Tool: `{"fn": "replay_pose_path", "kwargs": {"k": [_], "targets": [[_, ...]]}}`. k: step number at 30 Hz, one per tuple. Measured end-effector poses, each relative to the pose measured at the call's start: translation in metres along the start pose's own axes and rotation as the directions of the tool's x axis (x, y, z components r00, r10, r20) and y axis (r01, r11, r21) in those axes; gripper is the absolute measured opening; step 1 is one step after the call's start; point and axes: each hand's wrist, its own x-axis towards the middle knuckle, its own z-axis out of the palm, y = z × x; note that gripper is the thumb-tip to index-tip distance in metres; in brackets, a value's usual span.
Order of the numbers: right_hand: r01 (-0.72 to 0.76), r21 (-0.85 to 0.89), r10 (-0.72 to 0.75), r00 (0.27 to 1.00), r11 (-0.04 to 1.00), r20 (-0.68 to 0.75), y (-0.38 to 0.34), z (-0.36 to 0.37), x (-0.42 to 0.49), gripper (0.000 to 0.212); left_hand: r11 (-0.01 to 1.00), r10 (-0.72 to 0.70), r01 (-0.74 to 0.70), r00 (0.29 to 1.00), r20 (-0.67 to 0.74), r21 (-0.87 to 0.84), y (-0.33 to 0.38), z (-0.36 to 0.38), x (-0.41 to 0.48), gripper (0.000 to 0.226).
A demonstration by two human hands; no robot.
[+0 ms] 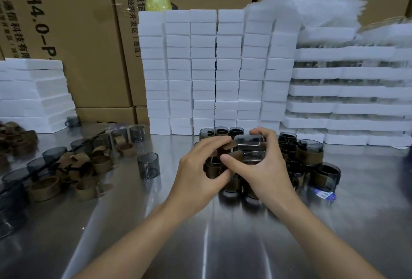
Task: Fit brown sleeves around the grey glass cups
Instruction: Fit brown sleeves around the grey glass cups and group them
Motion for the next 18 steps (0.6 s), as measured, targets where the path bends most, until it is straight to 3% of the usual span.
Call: {"fn": "replay_pose_path", "kwargs": {"k": [2,5,7,10,13,18], "targets": [[-0.006,0.012,0.007,0.999,1.0,-0.051,-0.003,-0.001,0.001,0.075,0.961,-0.119,0.133,0.99,0.069,-0.243,0.003,0.001,0.002,0.06],[0.011,0.001,-0.011,0.997,1.0,-0.081,-0.008,-0.001,0.003,0.072,0.708,-0.37,0.409,0.909,0.192,-0.576,0.01,-0.002,0.009,0.045],[0.026,-0.027,-0.028,0.997,0.999,-0.076,-0.01,-0.001,0.002,0.071,0.587,-0.456,0.511,0.85,0.265,-0.629,0.013,-0.004,0.013,0.035],[0.054,-0.088,-0.059,0.996,0.995,-0.061,-0.011,0.0,0.0,0.071,0.491,-0.501,0.578,0.799,0.332,-0.651,0.011,-0.008,0.015,0.033],[0.082,-0.099,-0.089,0.994,0.992,-0.064,-0.013,-0.001,0.0,0.072,0.456,-0.508,0.593,0.785,0.353,-0.663,0.011,-0.01,0.016,0.033],[0.179,-0.103,-0.186,0.98,0.978,-0.064,-0.015,0.002,-0.003,0.066,0.546,-0.596,0.585,0.774,0.212,-0.6,0.021,-0.002,0.015,0.042]]}}
